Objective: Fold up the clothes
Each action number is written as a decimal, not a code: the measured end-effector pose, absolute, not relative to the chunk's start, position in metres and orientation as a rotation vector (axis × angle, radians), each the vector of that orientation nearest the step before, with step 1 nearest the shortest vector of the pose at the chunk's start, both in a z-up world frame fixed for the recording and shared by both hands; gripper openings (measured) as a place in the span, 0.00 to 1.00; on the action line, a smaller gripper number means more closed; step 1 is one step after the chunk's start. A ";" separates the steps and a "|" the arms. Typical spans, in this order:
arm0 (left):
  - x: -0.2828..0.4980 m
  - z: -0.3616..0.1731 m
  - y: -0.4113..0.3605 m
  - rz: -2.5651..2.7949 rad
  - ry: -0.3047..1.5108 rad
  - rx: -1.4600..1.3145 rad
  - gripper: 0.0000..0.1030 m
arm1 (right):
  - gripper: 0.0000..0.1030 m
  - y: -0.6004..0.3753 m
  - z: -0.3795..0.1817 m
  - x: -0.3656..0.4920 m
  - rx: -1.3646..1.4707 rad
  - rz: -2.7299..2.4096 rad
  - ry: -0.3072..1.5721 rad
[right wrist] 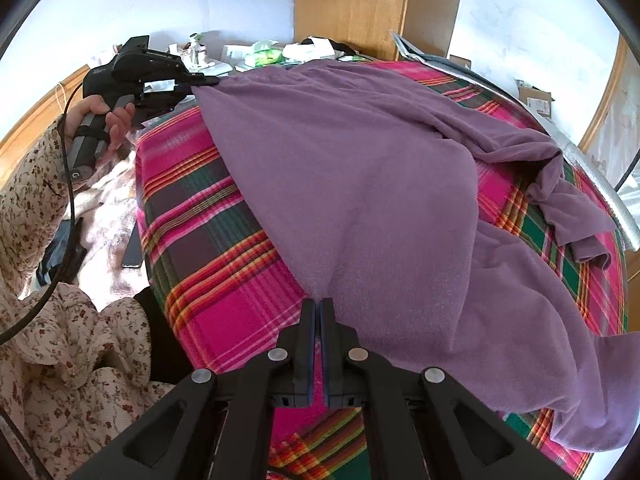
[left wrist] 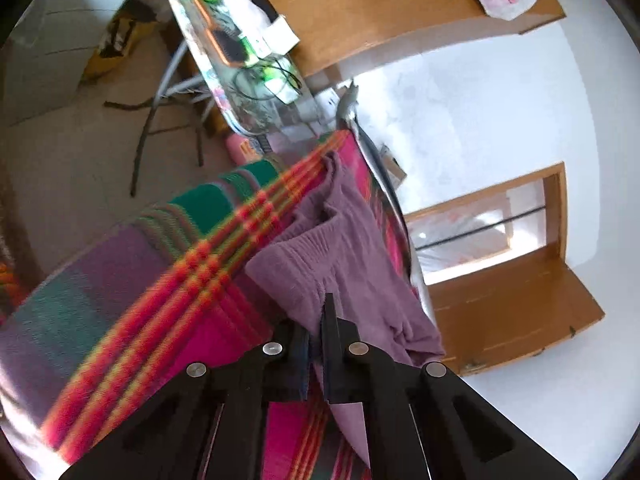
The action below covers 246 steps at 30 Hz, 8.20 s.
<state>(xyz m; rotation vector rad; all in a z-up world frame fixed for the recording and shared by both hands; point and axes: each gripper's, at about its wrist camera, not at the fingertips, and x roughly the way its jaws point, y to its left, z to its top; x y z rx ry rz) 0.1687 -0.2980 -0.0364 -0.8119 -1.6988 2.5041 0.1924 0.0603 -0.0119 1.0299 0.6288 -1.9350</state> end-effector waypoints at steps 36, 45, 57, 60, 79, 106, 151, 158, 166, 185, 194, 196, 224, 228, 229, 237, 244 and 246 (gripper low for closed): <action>0.178 -0.054 -0.308 2.490 -1.767 -0.887 0.22 | 0.37 0.007 0.011 0.181 0.944 -1.851 0.539; 0.183 -0.056 -0.313 2.403 -1.776 -0.845 0.22 | 0.38 -0.128 -0.009 0.194 0.799 -1.812 0.679; 0.170 -0.055 -0.328 2.367 -1.716 -0.903 0.22 | 0.38 -0.216 -0.041 0.189 0.819 -1.836 0.731; 0.162 -0.055 -0.330 2.350 -1.691 -0.941 0.22 | 0.31 -0.216 -0.043 0.177 0.865 -1.859 0.660; 0.173 -0.048 -0.316 2.292 -1.674 -0.937 0.34 | 0.02 -0.211 -0.032 0.210 0.760 -1.916 0.701; 0.212 -0.038 -0.326 2.502 -1.628 -0.874 0.15 | 0.08 -0.187 -0.013 0.235 0.772 -1.893 0.592; 0.074 -0.007 -0.065 2.344 -0.906 -1.217 0.24 | 0.25 0.376 -0.010 0.056 1.064 -2.785 -0.494; 0.065 -0.013 -0.049 2.336 -0.868 -1.260 0.23 | 0.05 0.379 -0.006 0.071 1.027 -2.795 -0.470; 0.060 -0.017 -0.038 2.320 -0.854 -1.285 0.23 | 0.05 0.405 0.026 0.097 0.853 -2.974 -0.500; 0.058 -0.023 -0.014 2.270 -0.806 -1.332 0.24 | 0.05 0.458 0.008 0.134 0.874 -3.114 -0.648; 0.057 -0.023 -0.009 2.265 -0.797 -1.336 0.24 | 0.06 0.458 -0.023 0.130 1.101 -3.154 -0.496; 0.057 -0.022 -0.009 2.265 -0.798 -1.336 0.24 | 0.06 0.459 -0.027 0.128 1.140 -3.166 -0.492; 0.075 -0.019 -0.048 2.285 -0.913 -1.289 0.24 | 0.21 0.420 -0.040 0.084 1.280 -2.877 -0.583; 0.076 -0.021 -0.055 2.281 -0.935 -1.290 0.24 | 0.04 0.417 -0.036 0.082 1.291 -2.920 -0.531; 0.077 -0.021 -0.056 2.279 -0.938 -1.286 0.24 | 0.03 0.417 -0.034 0.080 1.295 -2.935 -0.509; 0.080 -0.012 -0.068 2.291 -0.950 -1.241 0.24 | 0.03 0.416 -0.021 0.079 1.325 -3.047 -0.498; 0.084 0.042 -0.102 2.400 -0.879 -1.106 0.24 | 0.05 0.389 0.046 0.086 1.123 -3.111 -0.390; 0.084 0.062 -0.116 2.442 -0.866 -1.051 0.24 | 0.05 0.375 0.070 0.085 1.050 -3.106 -0.346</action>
